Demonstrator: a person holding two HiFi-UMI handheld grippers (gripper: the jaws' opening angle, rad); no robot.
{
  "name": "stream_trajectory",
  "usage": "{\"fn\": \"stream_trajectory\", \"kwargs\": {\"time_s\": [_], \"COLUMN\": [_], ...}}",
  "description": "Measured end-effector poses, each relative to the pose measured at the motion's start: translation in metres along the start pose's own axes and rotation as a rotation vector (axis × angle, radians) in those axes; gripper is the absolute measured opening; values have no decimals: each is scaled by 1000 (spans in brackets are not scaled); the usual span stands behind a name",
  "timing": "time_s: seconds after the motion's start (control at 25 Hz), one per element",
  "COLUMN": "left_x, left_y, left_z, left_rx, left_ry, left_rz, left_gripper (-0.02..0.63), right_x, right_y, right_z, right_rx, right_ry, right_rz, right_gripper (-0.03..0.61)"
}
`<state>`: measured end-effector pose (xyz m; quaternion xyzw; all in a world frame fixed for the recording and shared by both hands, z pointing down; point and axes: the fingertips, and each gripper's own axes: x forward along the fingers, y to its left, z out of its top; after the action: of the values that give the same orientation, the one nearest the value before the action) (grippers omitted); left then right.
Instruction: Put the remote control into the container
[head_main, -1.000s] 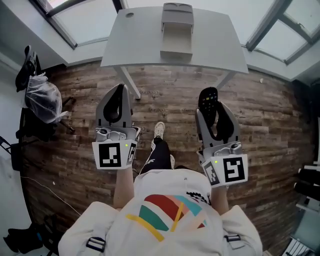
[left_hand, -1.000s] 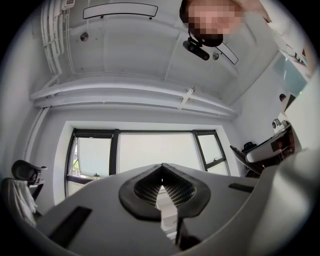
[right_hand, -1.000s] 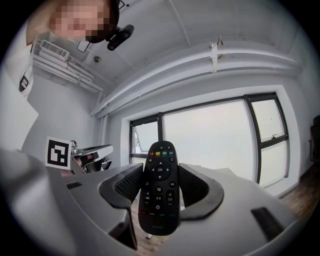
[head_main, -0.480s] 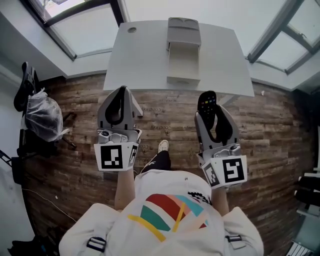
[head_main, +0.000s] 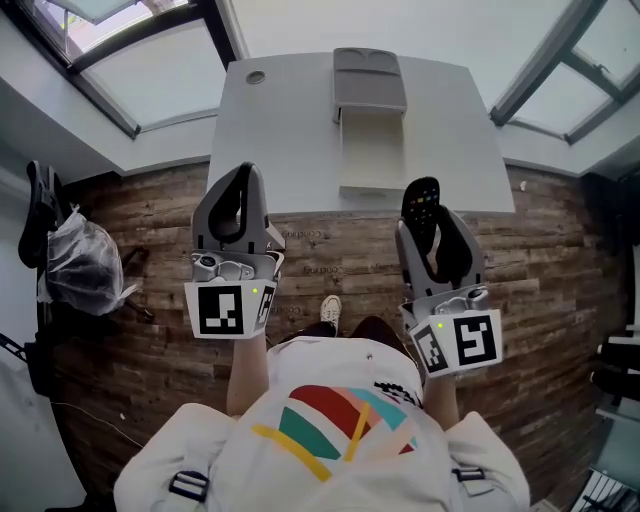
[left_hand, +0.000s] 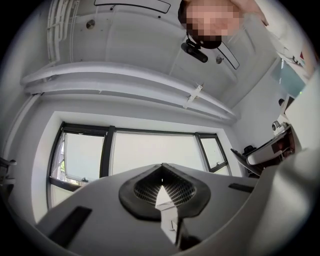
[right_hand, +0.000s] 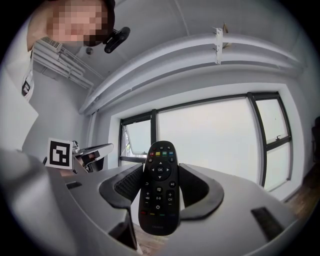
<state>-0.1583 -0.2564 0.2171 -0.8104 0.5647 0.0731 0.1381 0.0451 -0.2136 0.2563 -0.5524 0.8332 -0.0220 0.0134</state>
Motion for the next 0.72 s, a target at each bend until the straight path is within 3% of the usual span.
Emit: {"fn": "stream_trajectory", "kwargs": {"time_s": [0.32, 0.72], "left_x": [29, 92], "left_y": [14, 32], "left_z": [-27, -43], "left_rx": [10, 44], "left_ry": [59, 66], "left_rz": [-19, 46], "left_gripper": [8, 8], "right_x": [34, 114], "right_y": [-19, -65], "right_z": [-16, -1], "right_rx": [42, -8], "right_ry": [40, 21], "right_rz": [-26, 34], "right_gripper": [229, 229]}}
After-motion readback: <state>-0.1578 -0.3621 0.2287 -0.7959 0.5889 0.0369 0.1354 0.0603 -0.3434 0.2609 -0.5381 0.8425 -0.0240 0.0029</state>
